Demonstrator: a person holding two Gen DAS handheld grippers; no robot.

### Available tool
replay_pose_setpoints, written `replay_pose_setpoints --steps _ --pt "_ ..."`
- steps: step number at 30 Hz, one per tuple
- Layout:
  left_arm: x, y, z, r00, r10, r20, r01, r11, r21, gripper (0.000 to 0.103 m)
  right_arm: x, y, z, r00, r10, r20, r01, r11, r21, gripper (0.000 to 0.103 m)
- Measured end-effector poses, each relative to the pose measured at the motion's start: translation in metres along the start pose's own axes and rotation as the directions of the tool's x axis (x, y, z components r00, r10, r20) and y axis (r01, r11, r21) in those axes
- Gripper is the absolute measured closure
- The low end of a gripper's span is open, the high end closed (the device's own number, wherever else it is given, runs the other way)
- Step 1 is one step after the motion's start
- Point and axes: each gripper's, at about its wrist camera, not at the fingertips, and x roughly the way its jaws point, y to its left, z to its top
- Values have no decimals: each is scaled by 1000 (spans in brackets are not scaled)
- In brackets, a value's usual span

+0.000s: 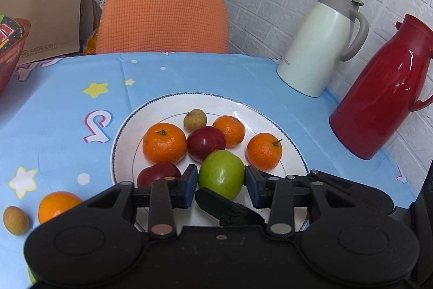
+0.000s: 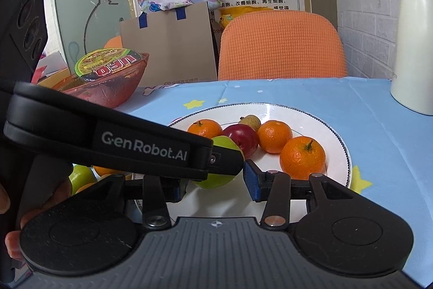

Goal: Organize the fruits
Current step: 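Carry the green fruit onto the white plate and open the left tool, then move both open tools back to the fruit pile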

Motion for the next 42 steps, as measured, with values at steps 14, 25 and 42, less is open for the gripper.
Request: replay_pose_setpoints --steps 14,25,42 --pt "3 3 0 1000 9 2 -9 1000 -2 14 7 -2 -2 1000 2 -18 -2 1000 8 28" --pt "-17 0 3 998 25 62 -25 1000 3 0 -8 -5 -5 999 -9 32 10 1000 -15 0" --pt "-77 -3 -17 963 204 177 -197 979 -60 0 -39 0 -18 999 -22 38 20 997 71 0"
